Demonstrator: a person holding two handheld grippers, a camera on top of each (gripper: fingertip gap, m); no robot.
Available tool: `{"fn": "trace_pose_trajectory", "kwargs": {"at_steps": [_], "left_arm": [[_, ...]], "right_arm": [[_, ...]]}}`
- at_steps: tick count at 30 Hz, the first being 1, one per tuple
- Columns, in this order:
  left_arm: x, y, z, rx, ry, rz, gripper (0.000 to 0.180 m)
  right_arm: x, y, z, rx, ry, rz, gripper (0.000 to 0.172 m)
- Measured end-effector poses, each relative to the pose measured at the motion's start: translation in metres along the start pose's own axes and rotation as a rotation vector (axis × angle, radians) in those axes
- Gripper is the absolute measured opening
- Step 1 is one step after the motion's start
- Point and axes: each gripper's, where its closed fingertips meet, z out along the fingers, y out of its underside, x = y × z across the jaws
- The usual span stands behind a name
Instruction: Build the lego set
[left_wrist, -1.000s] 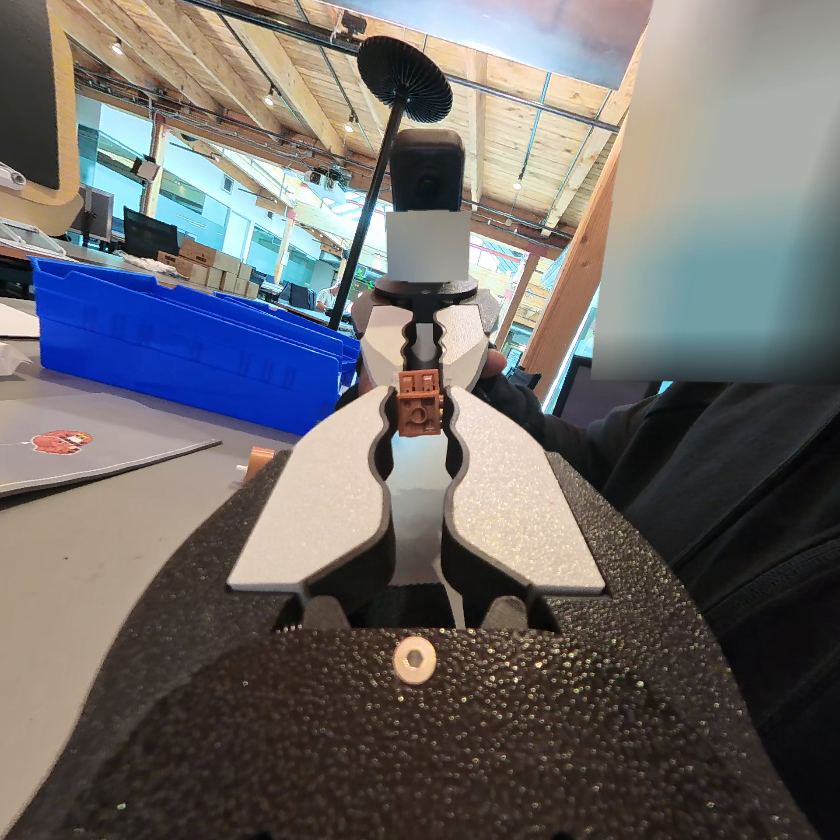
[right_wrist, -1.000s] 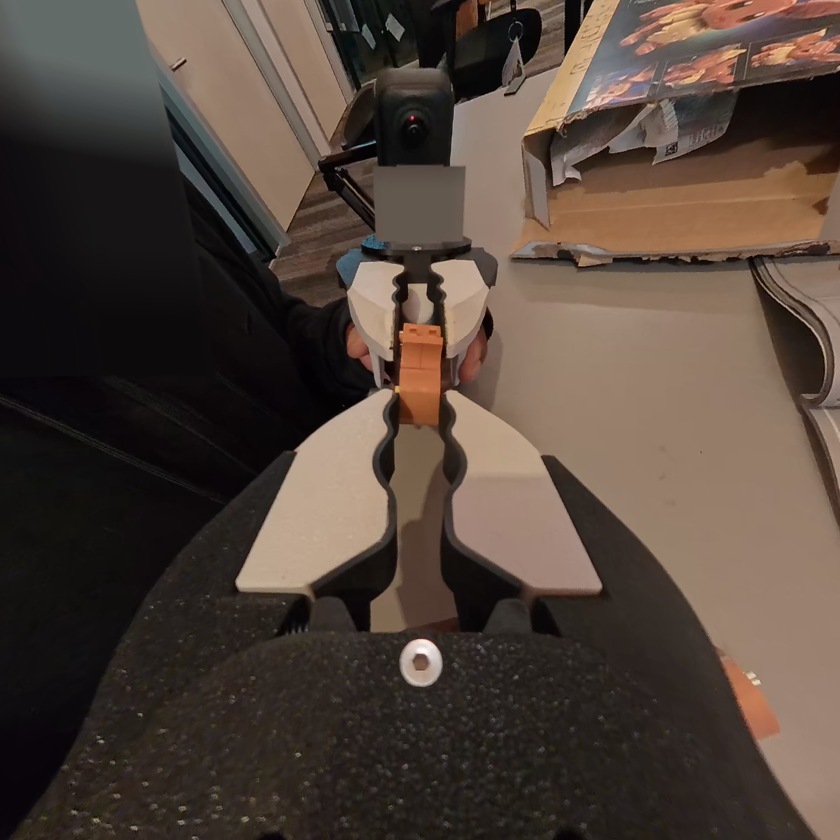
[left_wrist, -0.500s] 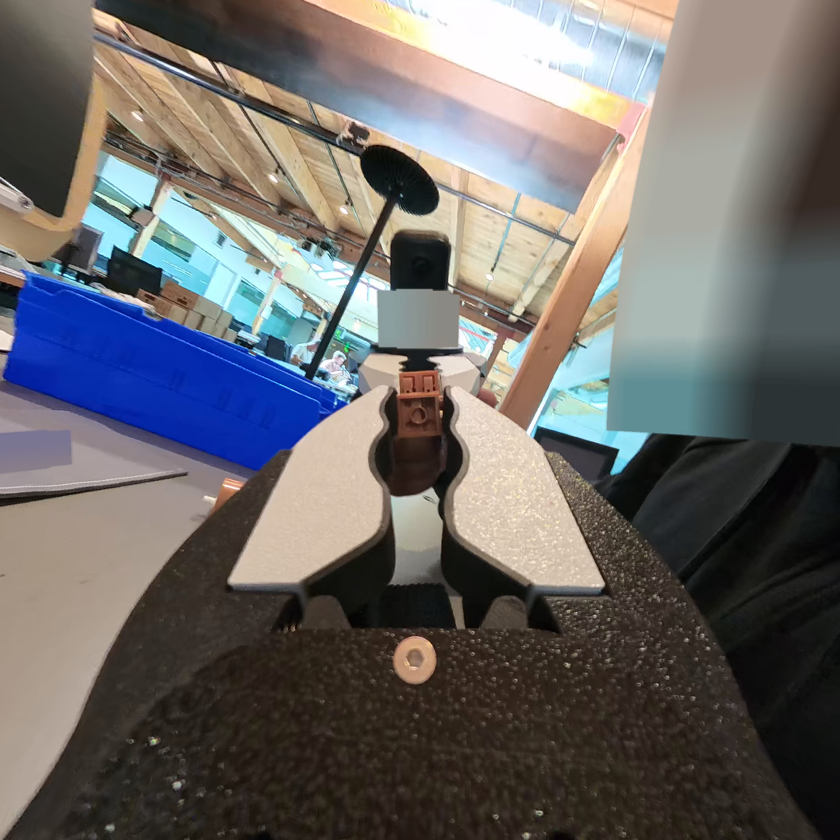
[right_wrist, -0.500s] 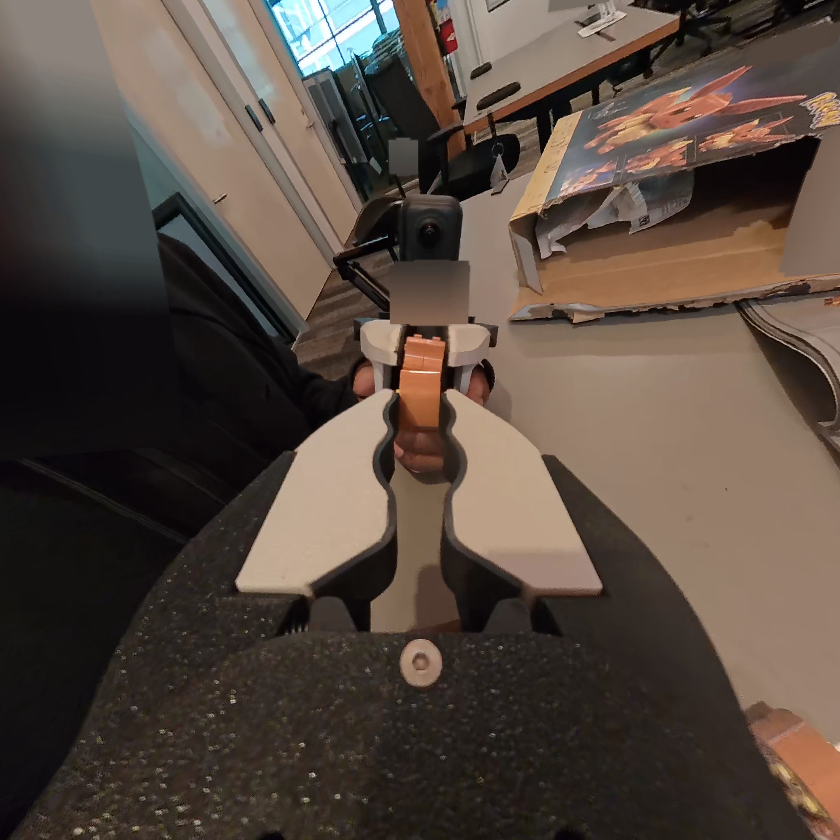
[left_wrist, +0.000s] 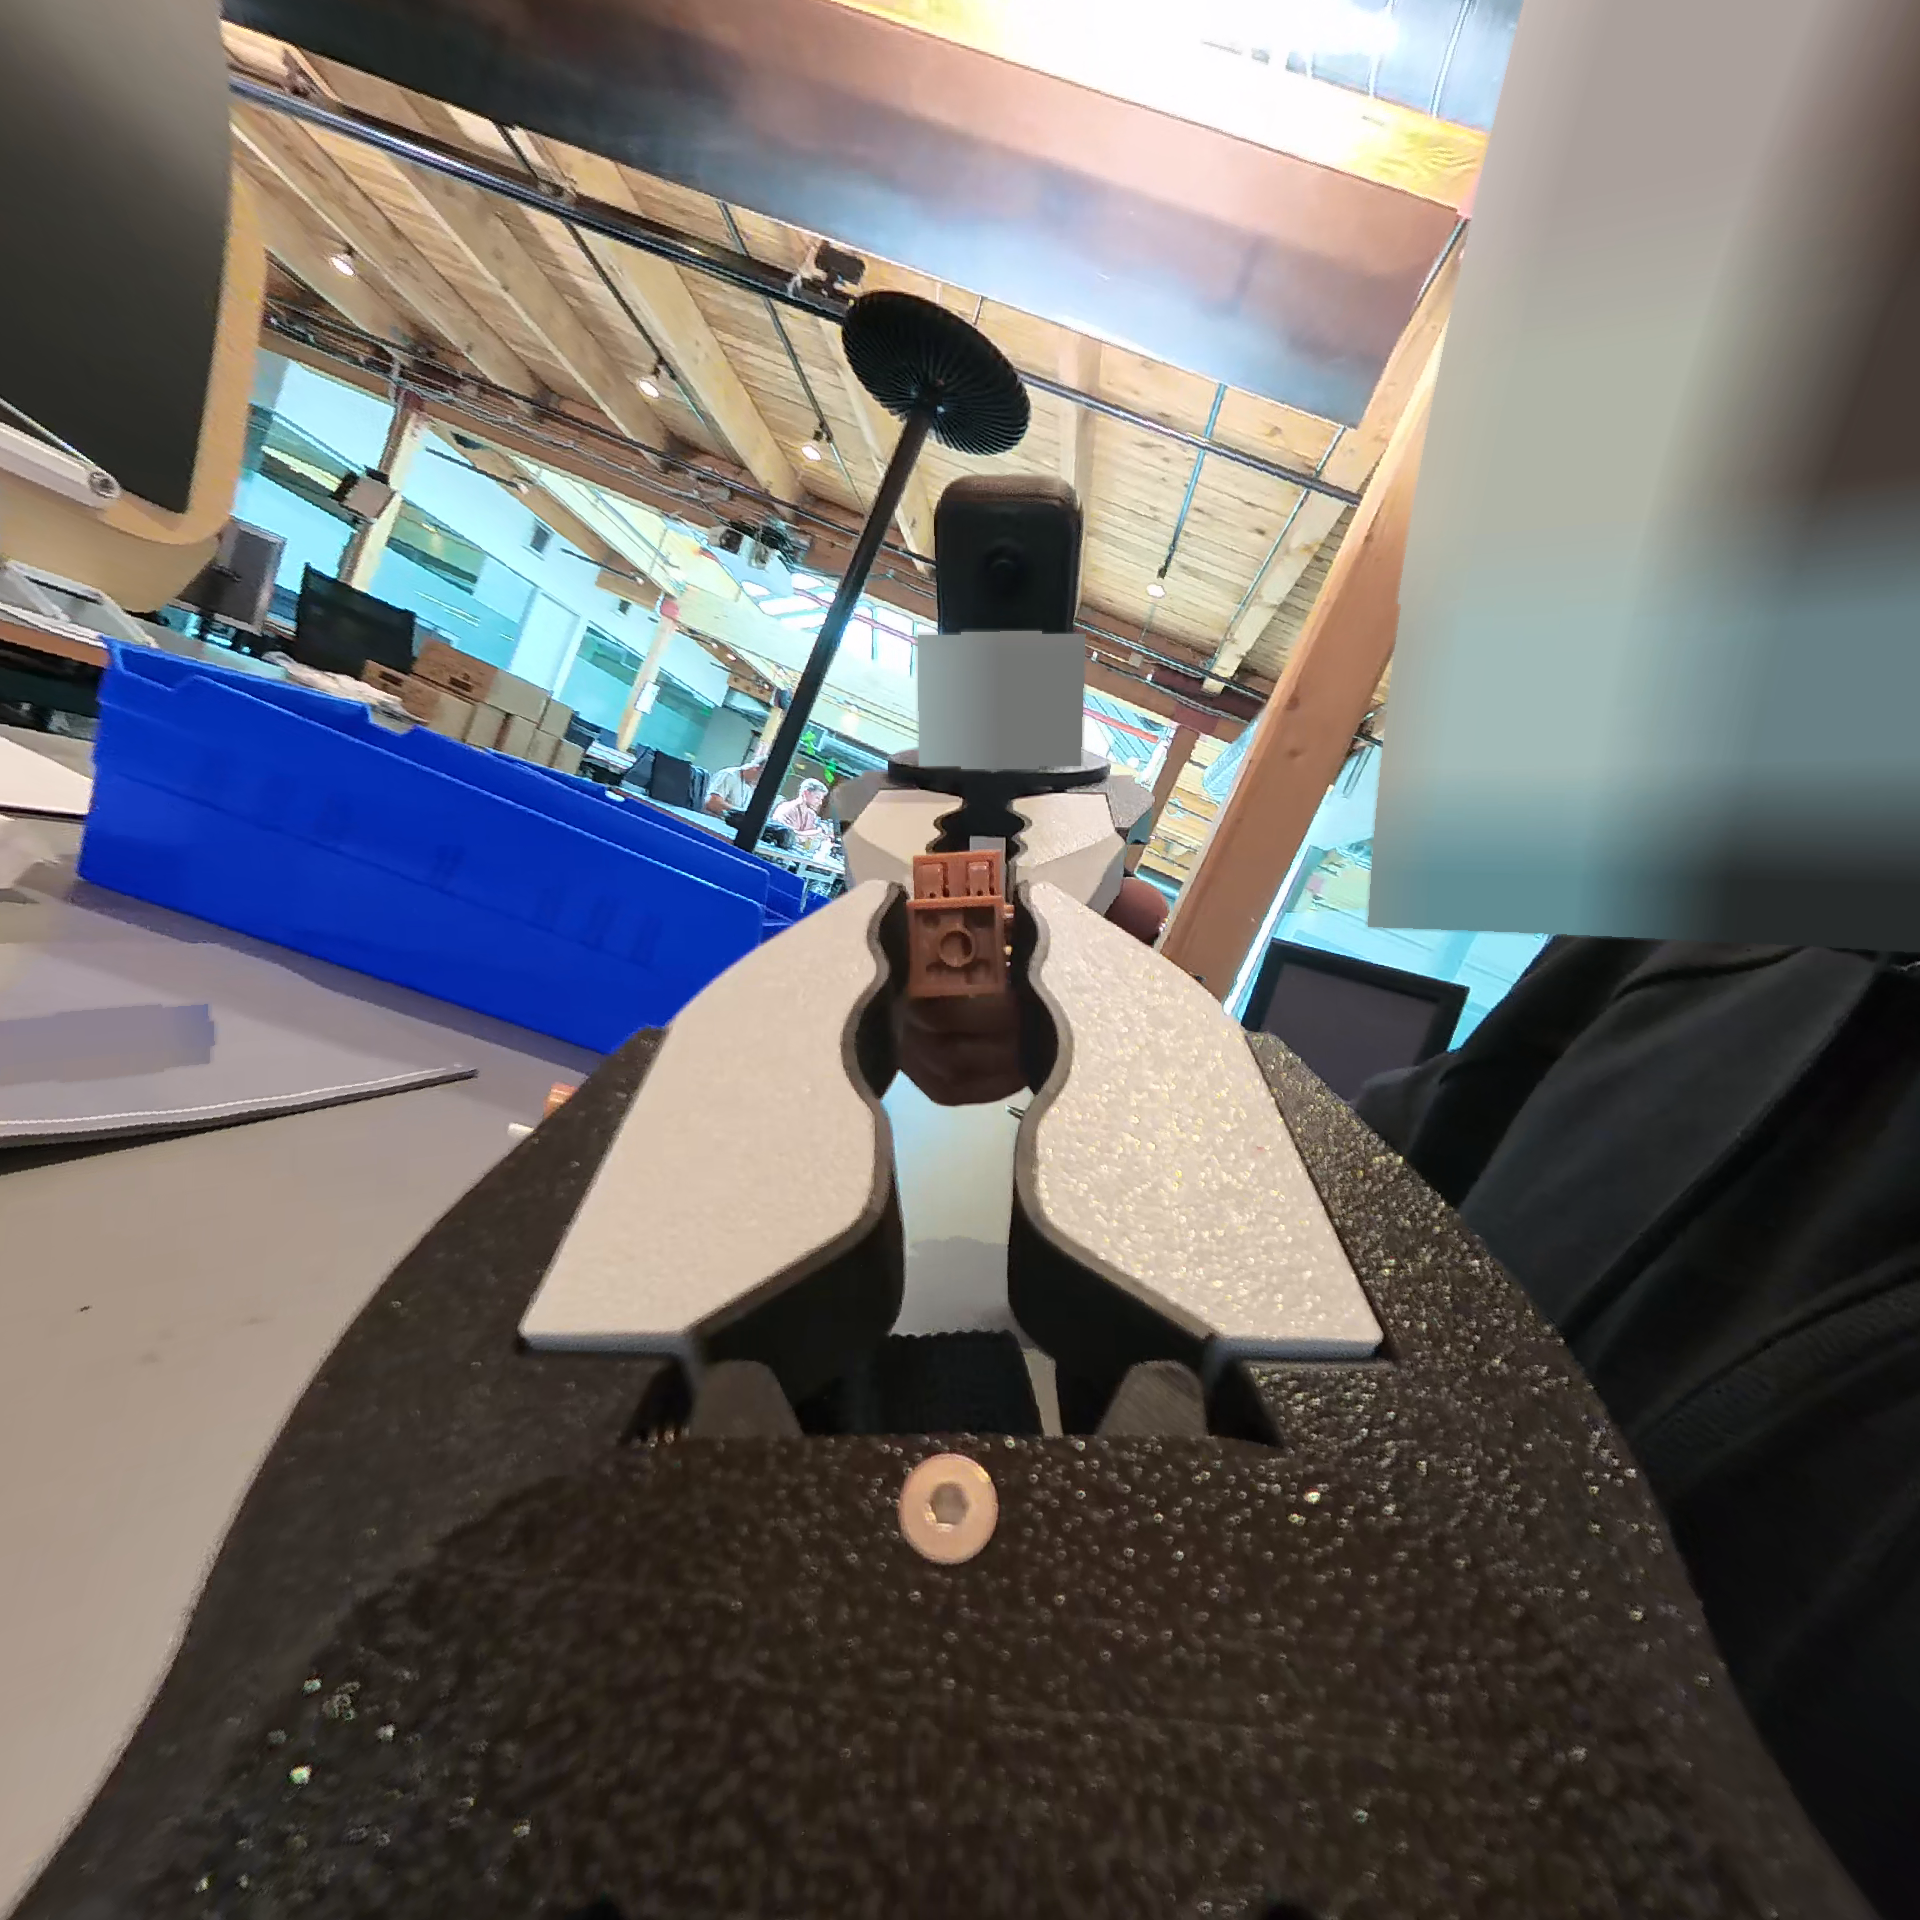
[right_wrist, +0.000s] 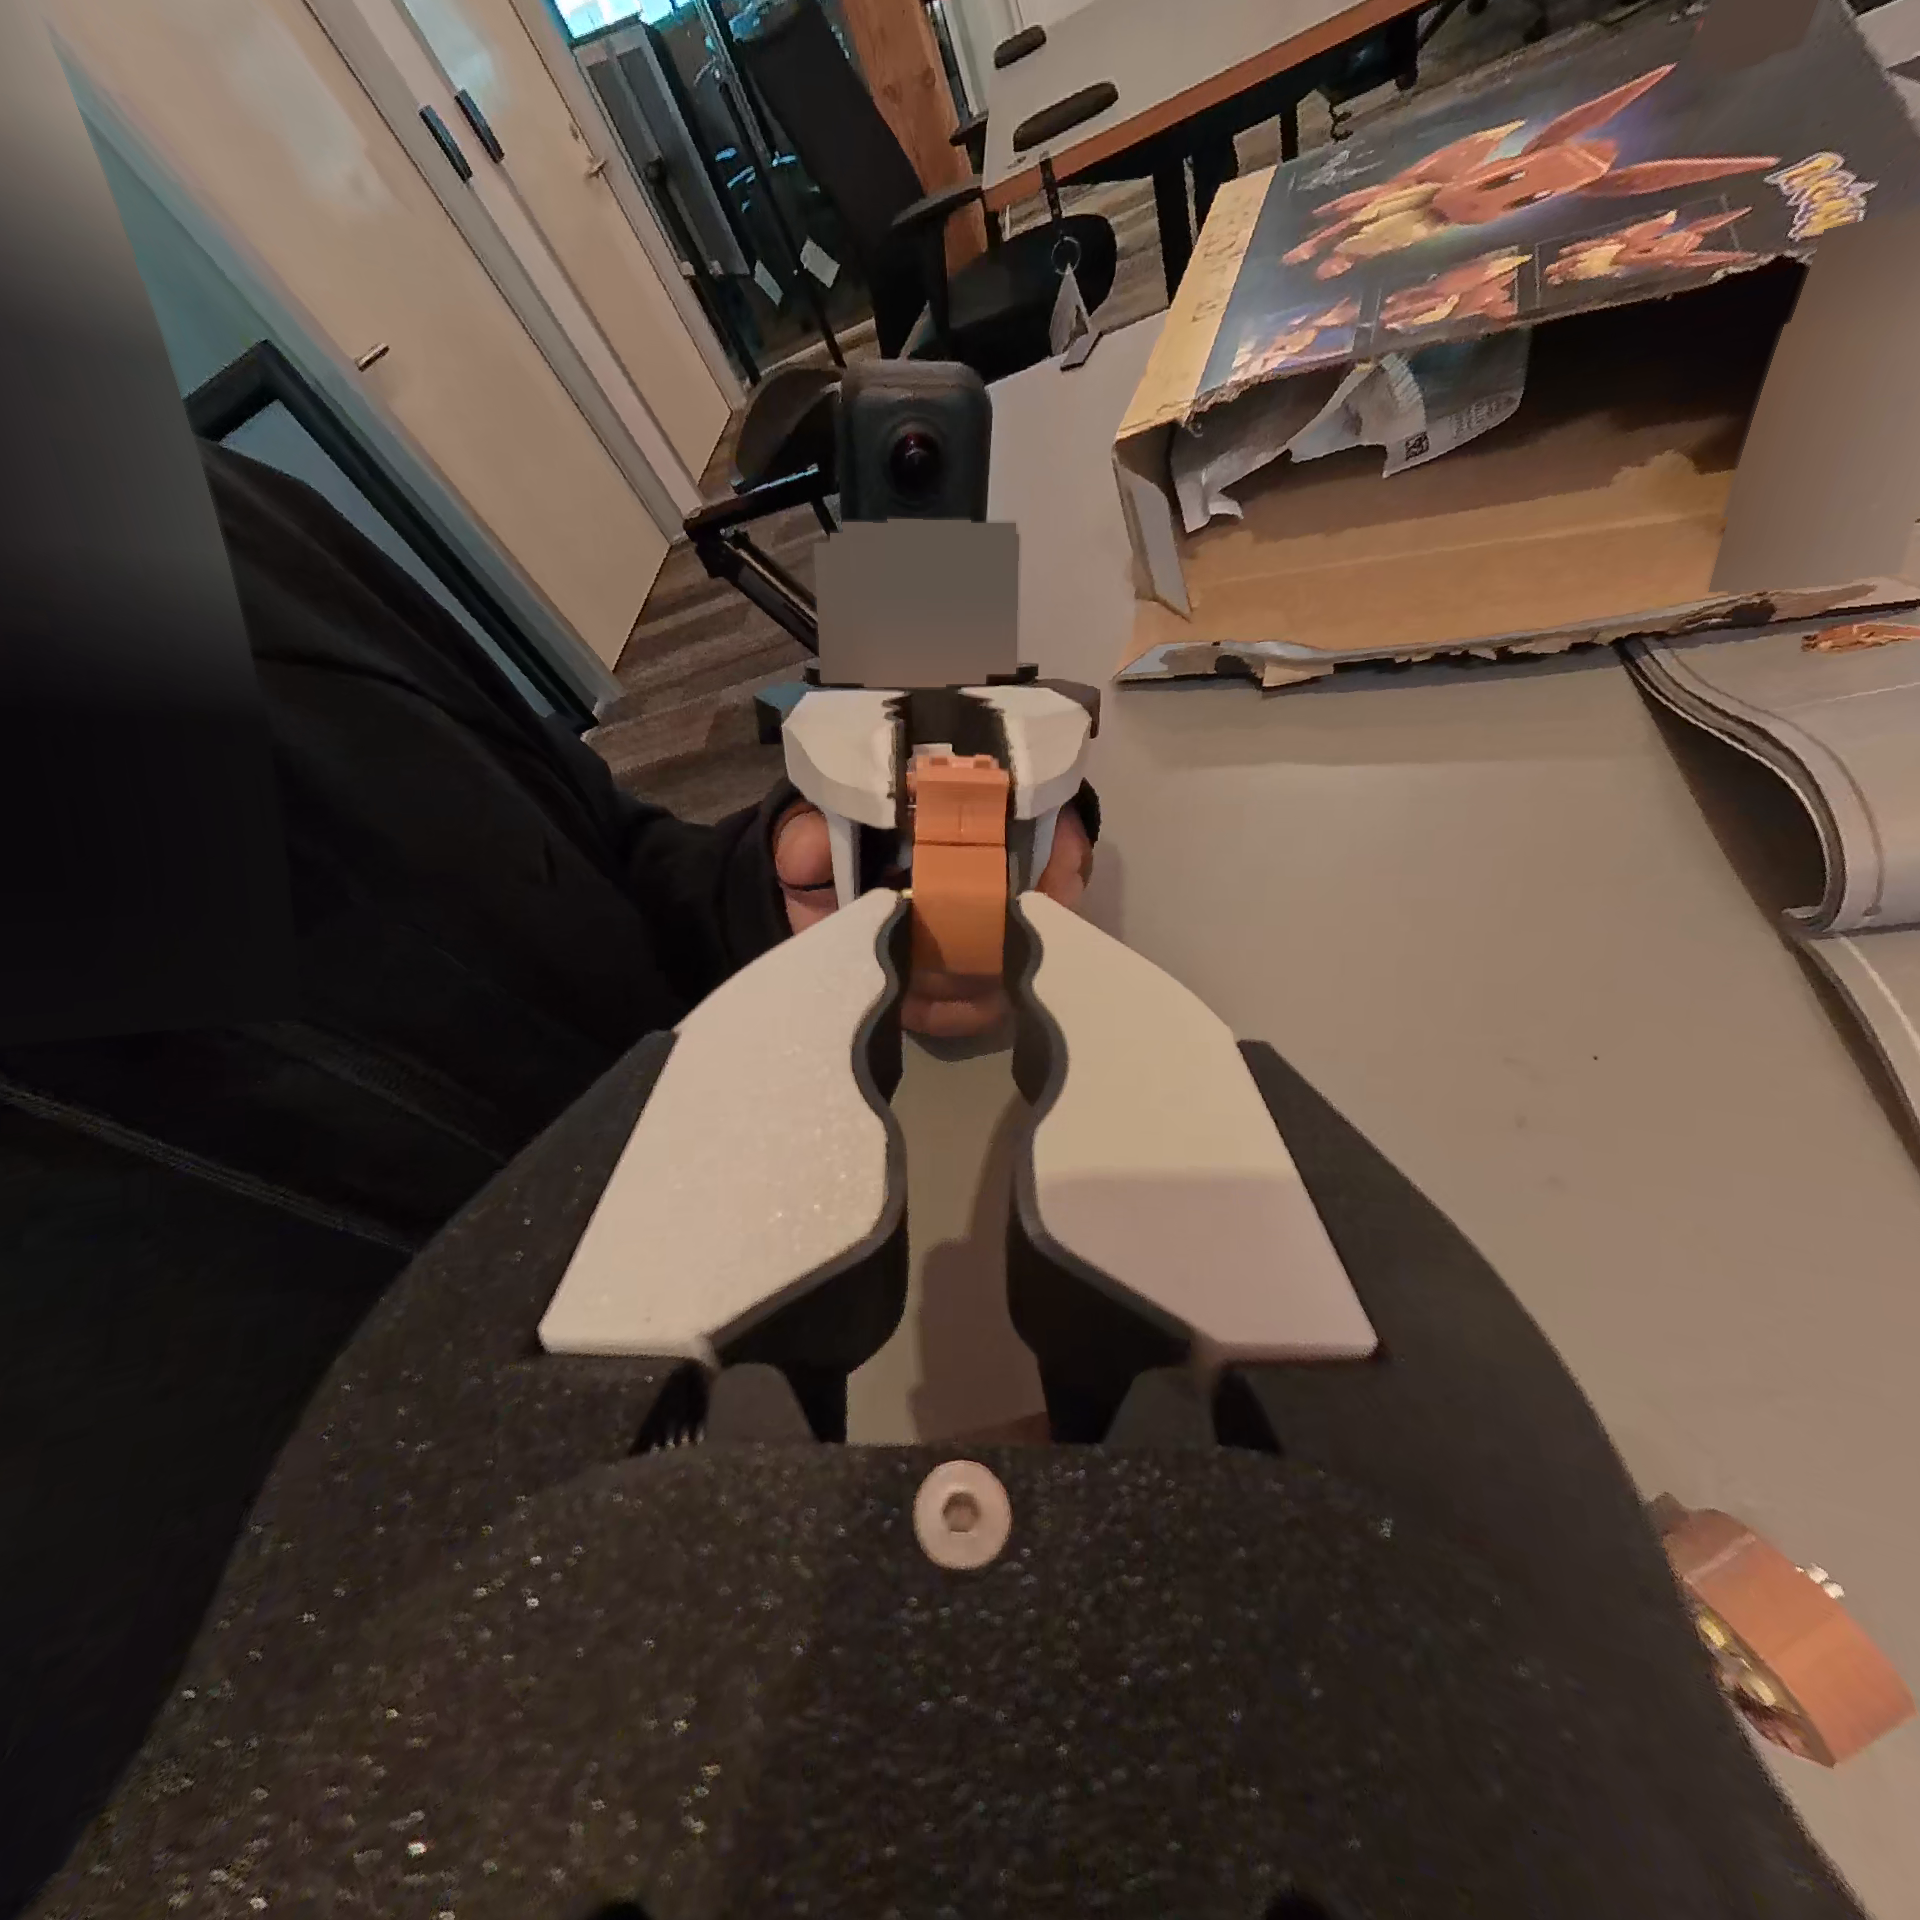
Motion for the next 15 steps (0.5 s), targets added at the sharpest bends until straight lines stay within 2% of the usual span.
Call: {"fn": "trace_pose_trajectory", "kwargs": {"at_steps": [15], "left_arm": [[0.0021,0.0056,0.0022,-0.048,0.006,0.004,0.018]], "right_arm": [[-0.0023,0.0025,-0.0022,-0.067,0.022,-0.039,0.015]]}}
